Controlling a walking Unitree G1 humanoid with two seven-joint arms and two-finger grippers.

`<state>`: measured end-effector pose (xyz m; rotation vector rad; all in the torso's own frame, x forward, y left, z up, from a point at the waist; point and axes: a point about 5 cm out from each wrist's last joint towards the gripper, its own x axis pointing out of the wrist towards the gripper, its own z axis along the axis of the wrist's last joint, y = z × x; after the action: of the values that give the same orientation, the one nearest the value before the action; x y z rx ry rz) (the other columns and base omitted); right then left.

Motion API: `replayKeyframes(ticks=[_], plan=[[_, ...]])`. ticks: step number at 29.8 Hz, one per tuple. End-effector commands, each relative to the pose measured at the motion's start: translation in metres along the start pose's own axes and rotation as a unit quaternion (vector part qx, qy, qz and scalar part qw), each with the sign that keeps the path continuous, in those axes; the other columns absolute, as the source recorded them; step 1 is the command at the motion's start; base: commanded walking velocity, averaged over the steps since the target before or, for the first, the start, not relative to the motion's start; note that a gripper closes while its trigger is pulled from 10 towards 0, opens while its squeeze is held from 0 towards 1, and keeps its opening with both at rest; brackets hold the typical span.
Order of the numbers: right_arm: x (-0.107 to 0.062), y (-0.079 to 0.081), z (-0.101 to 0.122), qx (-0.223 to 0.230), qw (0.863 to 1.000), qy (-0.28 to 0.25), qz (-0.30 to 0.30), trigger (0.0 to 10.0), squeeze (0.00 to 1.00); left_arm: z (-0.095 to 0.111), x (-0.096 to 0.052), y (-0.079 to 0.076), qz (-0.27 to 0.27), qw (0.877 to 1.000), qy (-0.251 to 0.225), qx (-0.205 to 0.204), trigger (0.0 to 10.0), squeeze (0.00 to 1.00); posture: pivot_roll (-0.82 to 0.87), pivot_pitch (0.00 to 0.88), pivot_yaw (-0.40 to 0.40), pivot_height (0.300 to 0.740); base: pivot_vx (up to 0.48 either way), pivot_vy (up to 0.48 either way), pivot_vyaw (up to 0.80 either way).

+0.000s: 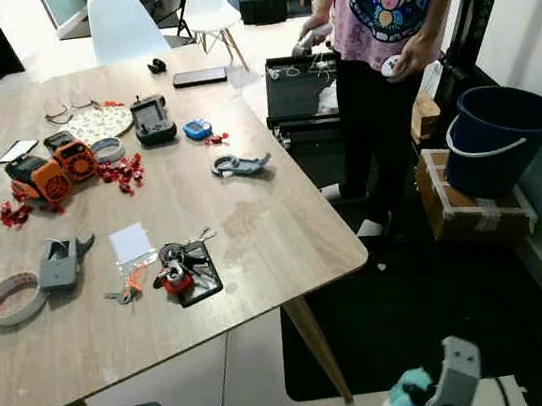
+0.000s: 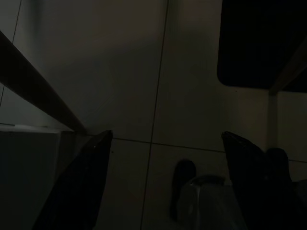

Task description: Hang keys on a hook

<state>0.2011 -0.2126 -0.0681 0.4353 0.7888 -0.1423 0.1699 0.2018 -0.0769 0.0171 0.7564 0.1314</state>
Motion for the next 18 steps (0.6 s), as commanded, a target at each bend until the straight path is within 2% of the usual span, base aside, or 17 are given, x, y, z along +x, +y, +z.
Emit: replayKeyframes(ticks=[1, 6, 14, 15, 16, 17, 18], plan=[[-0.002, -0.002, -0.006, -0.005, 1.0, 0.015, 0.001, 0.0, 0.0, -0.003, -0.001, 0.002, 0.002, 1.0, 0.005, 0.002, 10.0, 0.0, 0.06, 0.061, -0.019, 0.74, 0.0, 0.0, 0.0], [-0.002, 0.004, -0.019, -0.028, 0.999, 0.035, 0.007, 0.0, 0.0, -0.003, -0.001, 0.003, 0.004, 1.0, 0.007, 0.001, 10.0, 0.0, 0.06, 0.036, -0.019, 0.74, 0.0, 0.0, 0.0], [-0.002, 0.009, -0.025, -0.048, 0.998, 0.043, 0.009, 0.0, 0.0, -0.004, 0.0, 0.004, 0.003, 1.0, 0.013, 0.002, 10.0, 0.0, 0.06, 0.025, -0.014, 0.74, 0.0, 0.0, 0.0], [-0.002, 0.01, -0.026, -0.055, 0.998, 0.044, 0.006, 1.1, 0.0, -0.004, 0.0, 0.005, 0.002, 1.0, 0.016, 0.002, 10.0, 0.0, 0.06, 0.024, -0.011, 0.74, 0.0, 0.0, 0.0], [-0.002, 0.01, -0.026, -0.055, 0.998, 0.044, 0.006, 1.1, 0.0, -0.004, 0.0, 0.005, 0.002, 1.0, 0.016, 0.002, 10.0, 0.0, 0.06, 0.024, -0.011, 0.74, 0.0, 0.0, 0.0], [-0.001, 0.011, -0.027, -0.06, 0.997, 0.045, 0.004, 4.1, 0.0, -0.005, 0.001, 0.005, 0.001, 1.0, 0.018, 0.003, 10.0, 0.0, 0.06, 0.023, -0.01, 0.74, 0.0, 0.0, 0.0], [-0.001, 0.013, -0.029, -0.065, 0.997, 0.047, 0.003, 10.0, 0.0, -0.006, 0.001, 0.005, 0.0, 1.0, 0.022, 0.004, 10.0, 0.0, 0.06, 0.018, -0.007, 0.74, 0.0, 0.0, 0.0]])
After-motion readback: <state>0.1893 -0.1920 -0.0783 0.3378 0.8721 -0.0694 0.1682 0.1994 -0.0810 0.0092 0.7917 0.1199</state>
